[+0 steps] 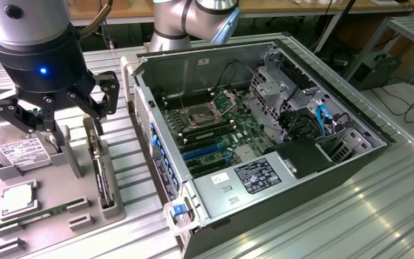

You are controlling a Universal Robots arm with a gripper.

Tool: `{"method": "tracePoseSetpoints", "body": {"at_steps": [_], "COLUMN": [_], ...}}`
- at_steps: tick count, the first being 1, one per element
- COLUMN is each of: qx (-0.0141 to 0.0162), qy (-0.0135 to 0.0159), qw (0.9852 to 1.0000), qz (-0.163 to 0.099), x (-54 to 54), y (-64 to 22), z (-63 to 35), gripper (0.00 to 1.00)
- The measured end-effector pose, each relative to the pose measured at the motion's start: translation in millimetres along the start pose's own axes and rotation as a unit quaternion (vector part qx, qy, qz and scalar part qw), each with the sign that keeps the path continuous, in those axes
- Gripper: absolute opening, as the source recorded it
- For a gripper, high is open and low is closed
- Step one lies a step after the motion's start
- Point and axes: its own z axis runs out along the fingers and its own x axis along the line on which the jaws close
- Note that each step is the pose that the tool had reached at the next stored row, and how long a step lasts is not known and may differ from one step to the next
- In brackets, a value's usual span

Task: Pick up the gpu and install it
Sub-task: 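Pick up the gpu and move the gpu toward the slot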

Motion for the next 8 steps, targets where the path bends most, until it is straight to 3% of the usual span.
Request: {"method": "tracePoseSetpoints", "body": {"at_steps": [8], "qx": [-0.0003], "qy": [0.0001], "qw": [1.0000], "qz": [-0.008], "x": [1.2], "y": [-4.6], "z": [6.5], "gripper": [0.60]}}
